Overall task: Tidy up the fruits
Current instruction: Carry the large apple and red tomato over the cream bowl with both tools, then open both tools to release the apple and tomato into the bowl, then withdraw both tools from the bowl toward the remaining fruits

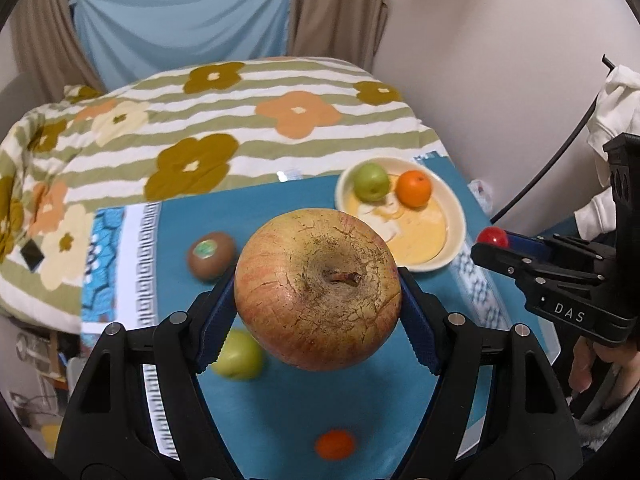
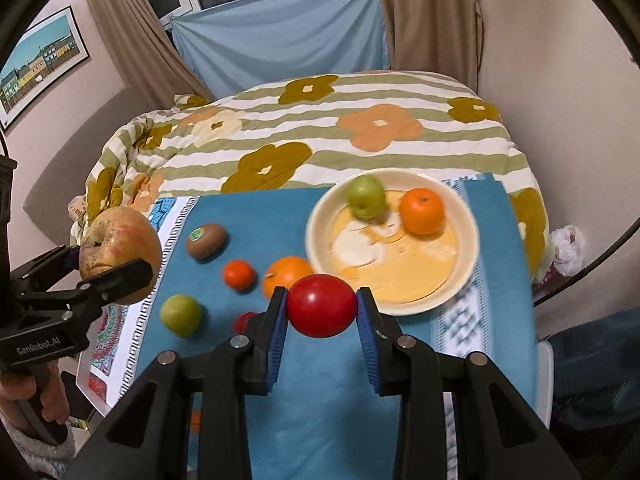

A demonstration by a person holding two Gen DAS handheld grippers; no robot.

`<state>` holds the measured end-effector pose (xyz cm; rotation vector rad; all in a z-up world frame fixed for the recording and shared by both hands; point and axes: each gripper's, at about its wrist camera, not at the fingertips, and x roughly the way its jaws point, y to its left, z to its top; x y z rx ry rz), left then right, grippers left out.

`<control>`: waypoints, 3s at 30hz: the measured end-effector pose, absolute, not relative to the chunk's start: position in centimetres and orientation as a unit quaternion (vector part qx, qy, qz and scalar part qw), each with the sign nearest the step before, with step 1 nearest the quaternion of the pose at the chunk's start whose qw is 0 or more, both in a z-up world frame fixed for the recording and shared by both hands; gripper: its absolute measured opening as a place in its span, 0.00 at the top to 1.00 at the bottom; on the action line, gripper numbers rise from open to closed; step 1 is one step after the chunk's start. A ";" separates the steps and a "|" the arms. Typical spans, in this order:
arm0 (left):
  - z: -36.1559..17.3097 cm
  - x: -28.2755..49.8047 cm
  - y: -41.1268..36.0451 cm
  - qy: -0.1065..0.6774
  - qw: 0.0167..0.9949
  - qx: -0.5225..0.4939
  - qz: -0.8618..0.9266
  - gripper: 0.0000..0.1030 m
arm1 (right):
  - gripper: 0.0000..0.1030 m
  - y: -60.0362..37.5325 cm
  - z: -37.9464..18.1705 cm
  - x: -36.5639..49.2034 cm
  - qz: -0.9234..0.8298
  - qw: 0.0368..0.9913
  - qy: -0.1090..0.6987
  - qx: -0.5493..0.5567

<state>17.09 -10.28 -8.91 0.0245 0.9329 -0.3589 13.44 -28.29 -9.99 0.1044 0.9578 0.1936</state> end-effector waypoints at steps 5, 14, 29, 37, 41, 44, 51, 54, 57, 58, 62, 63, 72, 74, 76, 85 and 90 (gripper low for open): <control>-10.3 18.8 -14.8 0.459 0.872 0.012 -0.172 0.23 | 0.70 -32.1 -11.0 15.6 0.108 0.877 0.466 0.047; -15.2 23.3 -21.9 0.489 0.856 0.007 -0.165 0.23 | 0.70 -37.2 -13.4 19.7 0.128 0.866 0.482 0.031; -19.6 26.1 -27.6 0.523 0.833 0.050 -0.173 0.19 | 0.70 -41.2 -15.7 23.0 0.122 0.859 0.496 0.045; -16.2 25.6 -26.4 0.489 0.854 0.061 -0.164 0.00 | 0.70 -41.2 -15.2 23.2 0.132 0.861 0.490 0.046; -15.4 24.9 -24.9 0.486 0.860 0.056 -0.146 0.00 | 0.70 -40.7 -15.0 23.3 0.145 0.860 0.487 0.040; -15.1 24.4 -24.0 0.487 0.862 0.047 -0.132 0.00 | 0.70 -40.3 -15.1 23.3 0.160 0.859 0.486 0.033; -15.2 22.6 -21.9 0.494 0.863 0.046 -0.097 0.00 | 0.70 -38.1 -16.6 22.5 0.220 0.847 0.483 -0.033; -15.6 22.1 -21.1 0.501 0.860 0.050 -0.082 0.00 | 0.70 -37.5 -17.7 22.3 0.233 0.844 0.480 -0.057; -15.9 21.5 -20.5 0.508 0.857 0.044 -0.070 0.00 | 0.70 -37.5 -18.3 22.4 0.235 0.845 0.478 -0.054; -15.9 21.3 -20.2 0.510 0.857 0.040 -0.068 0.00 | 0.70 -37.6 -18.4 22.4 0.237 0.845 0.476 -0.051; -16.0 20.8 -19.9 0.512 0.856 0.031 -0.062 0.00 | 0.70 -37.5 -18.3 22.2 0.241 0.847 0.470 -0.056; -15.9 20.6 -19.8 0.511 0.857 0.029 -0.062 0.00 | 0.69 -37.4 -18.4 22.2 0.244 0.846 0.471 -0.055; -15.3 18.9 -19.2 0.505 0.860 0.028 -0.063 0.00 | 0.09 -37.6 -17.9 20.6 0.245 0.851 0.461 -0.050; -14.9 18.6 -19.1 0.501 0.863 0.032 -0.064 0.00 | 0.09 -37.6 -17.6 20.2 0.248 0.851 0.460 -0.048; -14.2 18.1 -19.1 0.491 0.868 0.039 -0.066 0.00 | 0.09 -37.5 -17.2 19.8 0.247 0.852 0.458 -0.048; -11.5 15.9 -17.7 0.459 0.885 0.024 -0.070 0.00 | 0.09 -36.9 -14.8 17.8 0.233 0.859 0.453 -0.053; -10.7 14.7 -16.1 0.450 0.890 0.015 -0.066 0.00 | 0.09 -36.0 -13.7 16.4 0.228 0.858 0.456 -0.060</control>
